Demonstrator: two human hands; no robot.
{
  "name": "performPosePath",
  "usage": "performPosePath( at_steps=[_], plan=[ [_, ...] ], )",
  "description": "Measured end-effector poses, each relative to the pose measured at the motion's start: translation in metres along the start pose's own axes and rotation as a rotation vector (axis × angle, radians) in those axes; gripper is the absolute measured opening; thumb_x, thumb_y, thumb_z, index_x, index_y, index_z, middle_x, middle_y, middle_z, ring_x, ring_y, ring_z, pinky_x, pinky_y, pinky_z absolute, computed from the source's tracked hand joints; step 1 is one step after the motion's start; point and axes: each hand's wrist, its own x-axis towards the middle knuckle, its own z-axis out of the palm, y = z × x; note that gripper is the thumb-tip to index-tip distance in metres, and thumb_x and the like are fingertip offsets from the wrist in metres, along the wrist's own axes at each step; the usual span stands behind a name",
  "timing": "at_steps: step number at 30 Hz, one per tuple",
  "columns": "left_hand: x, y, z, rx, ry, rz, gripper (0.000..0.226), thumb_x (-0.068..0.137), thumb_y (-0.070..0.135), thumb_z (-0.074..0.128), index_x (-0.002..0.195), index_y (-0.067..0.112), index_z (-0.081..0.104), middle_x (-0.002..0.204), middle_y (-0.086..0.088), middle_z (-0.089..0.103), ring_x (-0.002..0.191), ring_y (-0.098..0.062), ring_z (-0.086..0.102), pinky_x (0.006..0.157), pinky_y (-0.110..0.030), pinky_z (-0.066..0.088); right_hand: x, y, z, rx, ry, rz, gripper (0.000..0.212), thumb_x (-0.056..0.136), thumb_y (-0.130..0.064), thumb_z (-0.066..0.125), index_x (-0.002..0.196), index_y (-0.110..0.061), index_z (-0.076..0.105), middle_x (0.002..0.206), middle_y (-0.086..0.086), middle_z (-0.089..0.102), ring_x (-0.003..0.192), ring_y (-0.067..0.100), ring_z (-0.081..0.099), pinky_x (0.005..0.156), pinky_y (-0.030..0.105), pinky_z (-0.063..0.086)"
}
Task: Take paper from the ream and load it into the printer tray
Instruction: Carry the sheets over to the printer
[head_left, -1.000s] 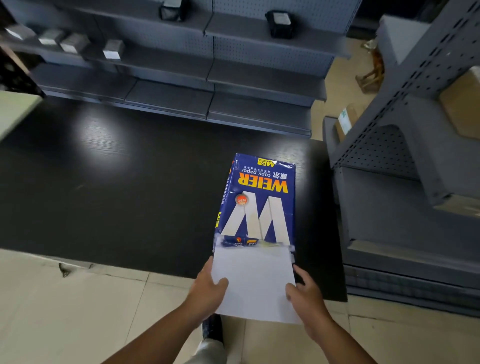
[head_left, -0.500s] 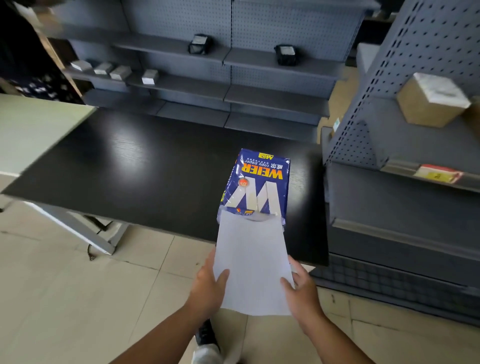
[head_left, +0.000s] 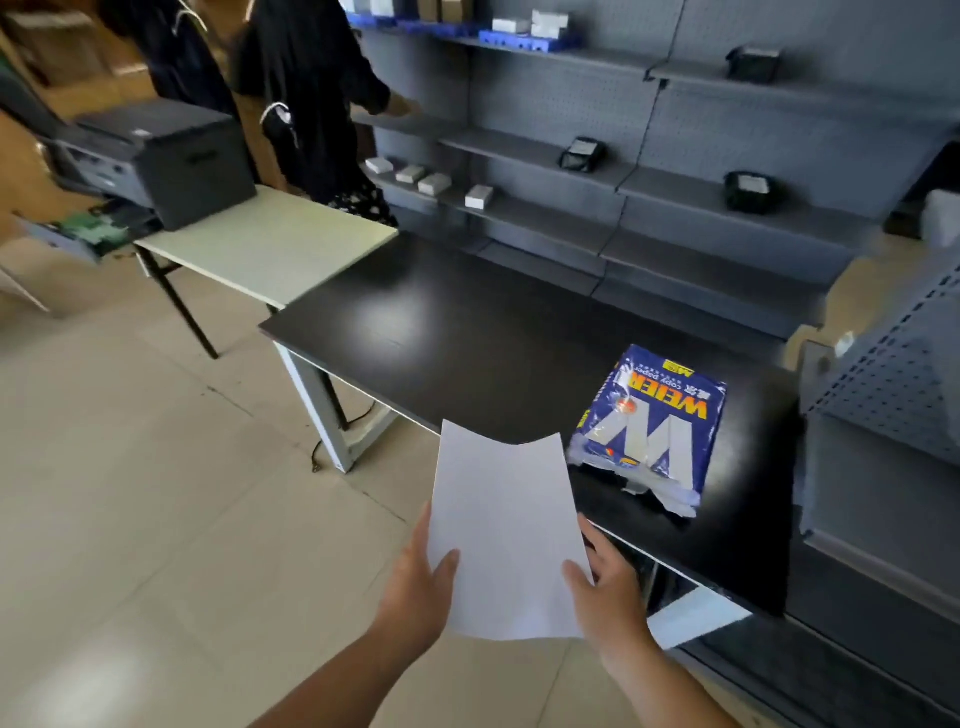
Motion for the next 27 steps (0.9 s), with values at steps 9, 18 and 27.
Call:
performPosePath(
  at_steps=[9, 18, 27],
  plan=[
    [-0.023, -0.062, -0.133, -0.115, 0.365, -0.120, 0.060, 0.092, 0.023, 0.052, 0.144, 0.033, 0.025, 0.123, 0.017, 0.048, 0.110, -0.011, 0.049, 0.094, -0.029, 0.038, -0.007, -0.072, 0.155, -0.147, -0.360, -0.192, 0.064, 0.086, 0.012, 0.046, 0.116, -0.043, 0.057, 0.111, -0.028, 0.068, 0.101, -0.013, 0.064, 0.083, 0.011, 0.049],
    [-0.051, -0.127, -0.245, -0.323, 0.573, -0.134, 0.057, 0.091, 0.013, 0.050, 0.137, 0.040, 0.033, 0.130, 0.023, 0.051, 0.117, 0.006, 0.048, 0.107, -0.037, 0.038, -0.036, -0.102, 0.303, -0.234, -0.556, -0.297, 0.060, 0.085, 0.006, 0.050, 0.134, -0.028, 0.055, 0.114, -0.025, 0.066, 0.103, -0.016, 0.062, 0.080, 0.007, 0.048],
    [-0.069, -0.158, -0.316, -0.361, 0.728, -0.163, 0.060, 0.089, 0.014, 0.050, 0.133, 0.051, 0.033, 0.121, 0.041, 0.045, 0.114, 0.005, 0.048, 0.094, -0.028, 0.037, -0.061, -0.124, 0.394, -0.267, -0.676, -0.306, 0.057, 0.088, 0.004, 0.050, 0.135, -0.026, 0.054, 0.124, -0.010, 0.068, 0.111, 0.000, 0.065, 0.075, 0.010, 0.054]
  ],
)
